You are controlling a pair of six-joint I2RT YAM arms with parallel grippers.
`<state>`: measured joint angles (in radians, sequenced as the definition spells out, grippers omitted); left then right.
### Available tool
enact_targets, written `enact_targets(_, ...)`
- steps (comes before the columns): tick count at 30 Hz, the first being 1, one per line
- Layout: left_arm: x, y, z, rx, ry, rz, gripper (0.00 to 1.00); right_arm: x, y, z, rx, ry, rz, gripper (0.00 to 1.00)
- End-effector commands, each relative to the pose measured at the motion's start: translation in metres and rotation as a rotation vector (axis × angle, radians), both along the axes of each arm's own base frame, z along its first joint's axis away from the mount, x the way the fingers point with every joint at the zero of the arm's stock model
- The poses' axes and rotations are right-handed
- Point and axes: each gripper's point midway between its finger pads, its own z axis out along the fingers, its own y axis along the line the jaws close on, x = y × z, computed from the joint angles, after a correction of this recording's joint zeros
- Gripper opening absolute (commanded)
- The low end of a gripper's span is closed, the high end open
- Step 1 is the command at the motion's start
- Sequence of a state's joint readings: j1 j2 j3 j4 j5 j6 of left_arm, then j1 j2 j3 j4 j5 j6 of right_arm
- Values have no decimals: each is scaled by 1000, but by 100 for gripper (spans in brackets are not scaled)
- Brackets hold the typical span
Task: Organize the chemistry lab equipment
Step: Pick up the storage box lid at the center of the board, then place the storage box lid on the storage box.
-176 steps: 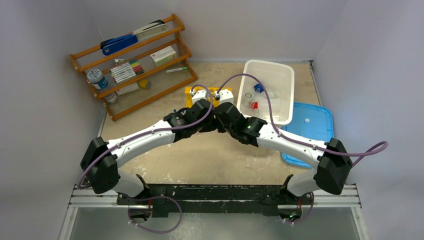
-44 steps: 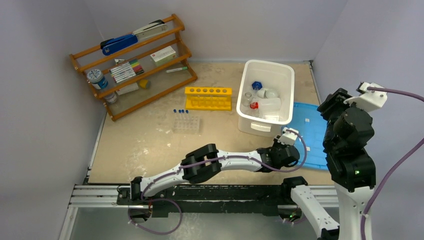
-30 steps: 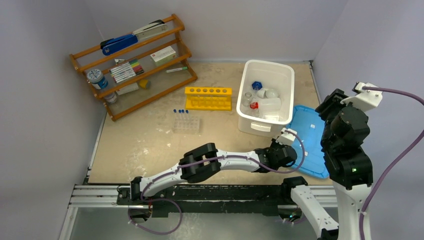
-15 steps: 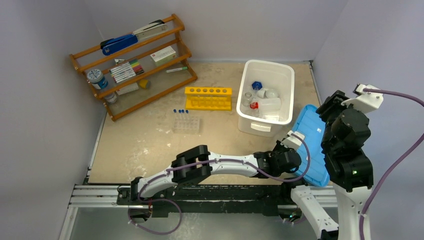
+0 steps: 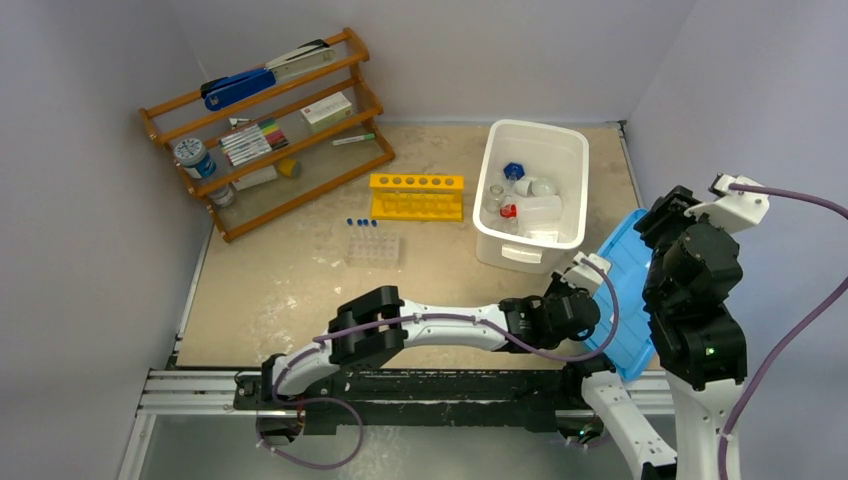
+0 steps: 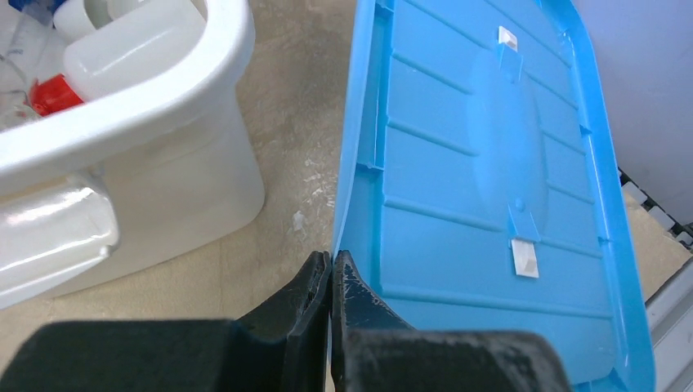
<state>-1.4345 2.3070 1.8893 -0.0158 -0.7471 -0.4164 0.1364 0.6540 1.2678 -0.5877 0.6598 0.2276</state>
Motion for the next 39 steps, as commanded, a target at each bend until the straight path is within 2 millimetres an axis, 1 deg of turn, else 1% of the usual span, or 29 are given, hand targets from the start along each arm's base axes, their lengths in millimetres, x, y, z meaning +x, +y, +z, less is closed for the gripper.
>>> enact_targets(1,-1,-2,88,-198,-42,-3,0,-4,-5,9,-8,-31,-24,52)
enact_targets(6,6,6,105,-208,-71,33,0,-3,-5,6,-10,-24,-25,52)
enact_targets(10,18,14,113,-208,-90,69,0,-3,-4,6,-8,-24,-19,52)
enact_targets(13,32,24,125,-230,-95,106,0,-3,-3,7,-4,-30,-18,51)
enact_targets(17,44,39,148,-267,-113,129,0,-3,-3,8,-5,-32,-17,51)
enact_targets(20,51,46,157,-284,-102,132,0,-2,-3,8,-5,-31,-14,51)
enact_targets(25,61,65,172,-353,-79,145,0,-1,-1,12,-1,-42,-1,51)
enact_targets(28,70,74,180,-364,-81,167,0,1,1,10,1,-36,5,51)
enact_targets(30,80,82,185,-368,-82,195,0,2,1,8,3,-33,8,51)
enact_targets(32,95,94,186,-366,-79,235,0,4,2,6,3,-29,11,51)
enact_targets(35,121,121,186,-367,-74,303,0,6,3,3,6,-26,15,51)
enact_targets(39,141,155,180,-350,-79,384,0,12,5,-5,9,-13,25,51)
